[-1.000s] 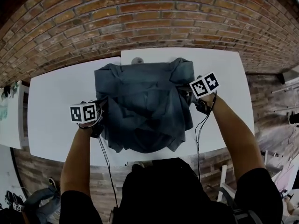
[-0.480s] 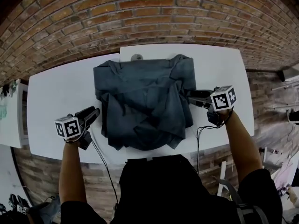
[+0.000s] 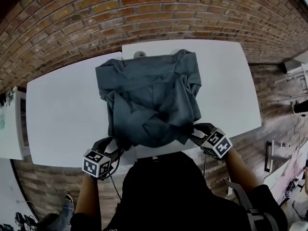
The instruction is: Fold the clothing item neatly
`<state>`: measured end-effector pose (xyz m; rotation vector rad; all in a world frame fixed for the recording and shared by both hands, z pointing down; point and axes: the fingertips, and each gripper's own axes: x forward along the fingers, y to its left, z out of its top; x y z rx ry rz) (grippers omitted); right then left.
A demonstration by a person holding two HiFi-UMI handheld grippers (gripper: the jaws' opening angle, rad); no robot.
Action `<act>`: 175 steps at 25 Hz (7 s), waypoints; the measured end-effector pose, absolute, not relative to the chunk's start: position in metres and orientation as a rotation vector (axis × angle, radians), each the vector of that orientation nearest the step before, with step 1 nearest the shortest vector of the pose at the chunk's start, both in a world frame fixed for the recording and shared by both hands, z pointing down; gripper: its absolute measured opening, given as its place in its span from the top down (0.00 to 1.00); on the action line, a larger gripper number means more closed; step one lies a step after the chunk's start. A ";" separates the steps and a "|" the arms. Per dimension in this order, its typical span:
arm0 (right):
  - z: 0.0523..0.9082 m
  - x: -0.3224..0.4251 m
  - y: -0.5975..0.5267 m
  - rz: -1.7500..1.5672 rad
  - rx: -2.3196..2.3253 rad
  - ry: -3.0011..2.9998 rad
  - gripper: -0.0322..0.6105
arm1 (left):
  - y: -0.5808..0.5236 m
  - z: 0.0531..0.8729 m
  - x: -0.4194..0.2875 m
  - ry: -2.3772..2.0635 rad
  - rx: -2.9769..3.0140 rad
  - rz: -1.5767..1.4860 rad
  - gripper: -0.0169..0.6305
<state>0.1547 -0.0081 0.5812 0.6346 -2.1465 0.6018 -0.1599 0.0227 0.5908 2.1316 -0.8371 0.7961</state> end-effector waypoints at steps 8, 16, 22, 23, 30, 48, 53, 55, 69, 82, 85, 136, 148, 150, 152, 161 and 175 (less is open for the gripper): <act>0.591 0.164 -0.001 0.504 0.882 -2.051 0.70 | 0.035 0.611 -0.161 -0.854 2.085 0.769 0.55; 0.597 0.159 -0.019 0.509 0.992 -2.009 0.75 | 0.017 0.605 -0.151 -0.884 2.079 0.711 0.65; 0.583 0.160 -0.020 0.464 1.073 -2.023 0.93 | 0.012 0.597 -0.150 -0.955 2.114 0.690 0.97; 0.581 0.159 -0.019 0.465 1.069 -2.031 0.93 | 0.011 0.595 -0.150 -0.956 2.118 0.677 0.97; 0.544 0.136 -0.016 0.490 1.013 -2.152 0.93 | 0.008 0.575 -0.151 -0.958 2.100 0.543 0.97; 0.459 0.083 -0.055 0.507 0.954 -2.365 0.93 | -0.035 0.486 -0.144 -0.906 2.077 0.089 0.97; 0.447 0.071 -0.086 0.515 0.910 -2.358 0.93 | -0.070 0.463 -0.128 -0.876 2.091 0.035 0.97; 0.444 0.064 -0.105 0.524 0.894 -2.340 0.93 | -0.091 0.455 -0.121 -0.868 2.092 0.026 0.97; 0.489 0.029 -0.263 0.792 0.872 -2.153 0.93 | -0.261 0.467 -0.102 -0.960 1.932 0.042 0.97; 0.560 0.027 -0.331 0.943 0.800 -2.025 0.93 | -0.330 0.556 -0.086 -1.006 1.769 0.254 0.97; 0.561 0.022 -0.321 0.953 0.686 -2.085 0.68 | -0.322 0.561 -0.077 -0.937 1.846 0.309 0.85; 0.442 0.105 -0.215 1.370 1.192 -2.382 0.94 | -0.220 0.459 -0.144 -0.962 1.696 -0.166 0.96; 0.513 0.093 -0.367 1.317 1.113 -2.119 0.94 | -0.326 0.535 -0.163 -1.166 1.486 0.011 0.96; 0.528 0.092 -0.380 1.269 1.054 -2.091 0.94 | -0.332 0.552 -0.165 -1.177 1.459 0.043 0.96; 0.538 0.090 -0.389 1.215 0.999 -2.082 0.94 | -0.338 0.568 -0.166 -1.174 1.438 0.082 0.96; 0.511 0.127 -0.375 1.062 0.947 -2.247 0.67 | -0.336 0.565 -0.167 -1.056 1.614 0.138 0.79; 0.581 0.202 -0.239 1.713 1.224 -2.053 0.67 | -0.231 0.584 -0.210 -1.109 1.657 0.233 0.71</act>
